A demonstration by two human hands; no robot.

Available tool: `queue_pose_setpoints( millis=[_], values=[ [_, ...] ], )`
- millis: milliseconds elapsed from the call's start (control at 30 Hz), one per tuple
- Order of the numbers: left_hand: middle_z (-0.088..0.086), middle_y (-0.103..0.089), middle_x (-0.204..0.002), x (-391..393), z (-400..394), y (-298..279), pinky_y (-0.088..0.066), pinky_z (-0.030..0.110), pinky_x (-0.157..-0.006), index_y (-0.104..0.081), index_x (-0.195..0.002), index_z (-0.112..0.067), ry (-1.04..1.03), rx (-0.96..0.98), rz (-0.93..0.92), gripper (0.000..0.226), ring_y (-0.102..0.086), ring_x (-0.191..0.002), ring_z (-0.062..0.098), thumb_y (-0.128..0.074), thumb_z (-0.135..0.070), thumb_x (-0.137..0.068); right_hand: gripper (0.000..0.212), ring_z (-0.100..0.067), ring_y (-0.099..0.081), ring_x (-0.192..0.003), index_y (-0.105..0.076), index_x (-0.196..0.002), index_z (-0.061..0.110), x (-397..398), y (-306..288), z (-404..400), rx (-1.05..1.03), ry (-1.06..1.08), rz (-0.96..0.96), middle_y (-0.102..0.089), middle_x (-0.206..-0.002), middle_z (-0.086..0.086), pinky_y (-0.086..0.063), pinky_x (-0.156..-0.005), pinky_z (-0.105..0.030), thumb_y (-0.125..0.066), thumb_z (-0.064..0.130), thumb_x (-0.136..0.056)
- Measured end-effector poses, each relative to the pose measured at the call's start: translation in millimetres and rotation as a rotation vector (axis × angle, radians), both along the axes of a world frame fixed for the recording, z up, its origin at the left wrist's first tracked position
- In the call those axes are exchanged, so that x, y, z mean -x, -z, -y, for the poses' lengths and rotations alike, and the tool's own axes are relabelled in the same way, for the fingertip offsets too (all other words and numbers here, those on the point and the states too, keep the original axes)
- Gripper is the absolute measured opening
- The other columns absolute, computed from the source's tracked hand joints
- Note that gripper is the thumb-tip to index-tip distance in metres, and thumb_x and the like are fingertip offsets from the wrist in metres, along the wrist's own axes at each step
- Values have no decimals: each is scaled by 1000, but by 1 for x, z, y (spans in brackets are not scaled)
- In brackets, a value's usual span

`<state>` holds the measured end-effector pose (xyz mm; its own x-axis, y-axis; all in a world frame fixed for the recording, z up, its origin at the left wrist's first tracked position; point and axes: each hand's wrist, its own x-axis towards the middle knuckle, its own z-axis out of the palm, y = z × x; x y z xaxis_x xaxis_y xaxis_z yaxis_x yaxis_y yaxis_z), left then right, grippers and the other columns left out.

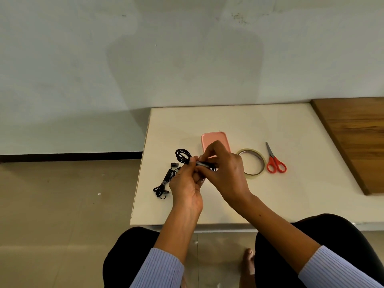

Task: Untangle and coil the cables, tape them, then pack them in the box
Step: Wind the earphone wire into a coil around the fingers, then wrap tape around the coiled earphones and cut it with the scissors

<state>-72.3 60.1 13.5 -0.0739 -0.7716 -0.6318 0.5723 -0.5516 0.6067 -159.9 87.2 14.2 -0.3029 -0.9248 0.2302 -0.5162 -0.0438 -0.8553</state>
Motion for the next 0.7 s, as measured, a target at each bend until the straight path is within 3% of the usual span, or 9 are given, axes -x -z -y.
queue_pose_setpoints(
  millis=[100,233,333,433,567,700],
  values=[
    [3,-72,-69,-2,1,-4,-57,27,-68,-67,-83,-6,33,48,82,13,-70,-62,12,-57,-7,-91,23,-4,-68,-81,-59,-86,13,9,-2,-3,16,-43,24,-70,-81,6,-57,-73,-27,-79,13,-74],
    [6,-73,-83,0,-7,-11,-55,28,-80,-72,-83,-10,158,230,306,15,-70,-83,18,-59,-8,-90,21,-2,-66,-73,-64,-82,6,28,-9,-12,-7,3,61,-69,-74,7,-53,-63,-16,-76,22,-77],
    [7,-74,-85,3,-16,-12,-55,22,-76,-73,-83,-10,231,328,393,14,-70,-77,12,-61,-7,-88,18,-7,-65,-71,-66,-81,9,51,0,-17,-71,147,-64,-70,-75,2,-54,-65,-25,-71,26,-82],
    [7,-73,-83,2,-18,-14,-51,13,-66,-73,-84,-4,281,382,440,13,-69,-69,4,-60,-5,-88,13,-16,-65,-85,-67,-92,11,75,11,-23,-248,234,-220,-70,-90,-1,-51,-73,-27,-67,22,-85],
    [10,-73,-87,1,-19,-14,-48,16,-67,-72,-90,0,322,390,469,15,-70,-73,7,-60,-8,-89,35,-20,-60,-106,-64,-115,13,86,26,-29,-491,182,-485,-63,-120,-3,-49,-85,-30,-68,28,-84],
    [15,-73,-92,-2,-19,-15,-50,25,-77,-71,-94,3,342,365,469,17,-70,-89,21,-60,-7,-89,26,-23,-60,-98,-65,-110,14,79,44,-31,-594,121,-638,-63,-110,-4,-51,-78,-33,-64,25,-86]
  ],
)
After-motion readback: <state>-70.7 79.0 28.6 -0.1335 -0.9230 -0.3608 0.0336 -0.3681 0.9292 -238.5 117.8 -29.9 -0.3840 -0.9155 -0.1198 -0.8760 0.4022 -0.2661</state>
